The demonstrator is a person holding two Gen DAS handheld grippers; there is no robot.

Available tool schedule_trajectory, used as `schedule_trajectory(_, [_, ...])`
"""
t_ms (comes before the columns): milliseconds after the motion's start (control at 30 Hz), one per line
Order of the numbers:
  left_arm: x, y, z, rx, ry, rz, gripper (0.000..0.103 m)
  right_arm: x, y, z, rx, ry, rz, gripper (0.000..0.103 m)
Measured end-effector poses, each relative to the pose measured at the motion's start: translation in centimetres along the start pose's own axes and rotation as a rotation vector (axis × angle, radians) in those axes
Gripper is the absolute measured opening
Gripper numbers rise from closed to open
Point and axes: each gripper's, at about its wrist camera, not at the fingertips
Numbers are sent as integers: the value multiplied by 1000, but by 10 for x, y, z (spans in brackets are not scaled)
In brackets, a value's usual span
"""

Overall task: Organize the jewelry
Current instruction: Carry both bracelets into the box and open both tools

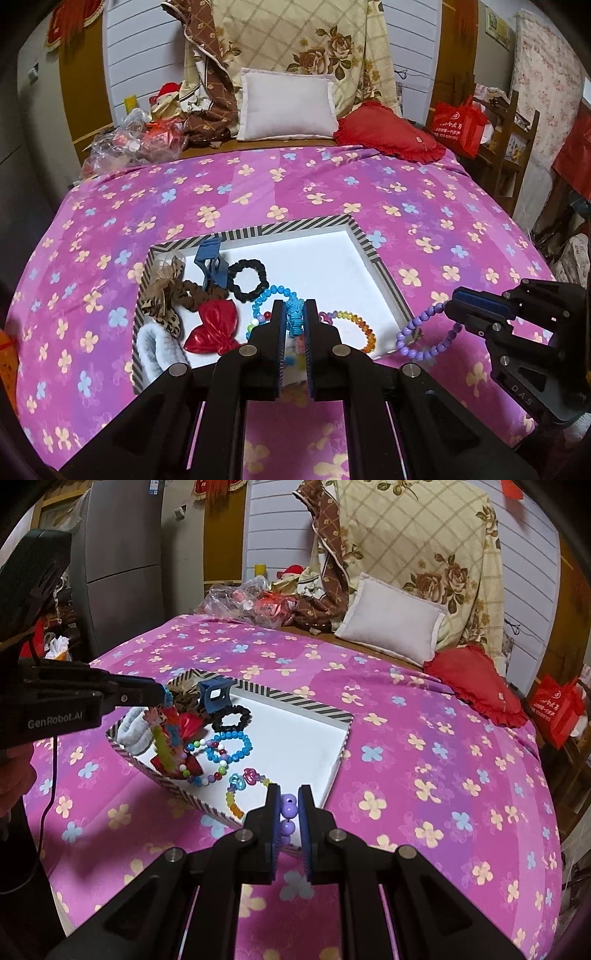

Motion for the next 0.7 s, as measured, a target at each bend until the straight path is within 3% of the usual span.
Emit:
schedule_trajectory(333, [-20,7,36,-34,24,3,5,-32,2,45,-20,31,-23,9])
schedule_trajectory(700, [-42,16,83,-3,63,-62,5,-42,0,100,-100,89,15,9])
Point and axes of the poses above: each gripper's, at about its wrist camera, not at the fingertips, and z roughly the way its jaws point, y to its left, x to its underside, and after that the axes turned 4 degrees about x, right-handed
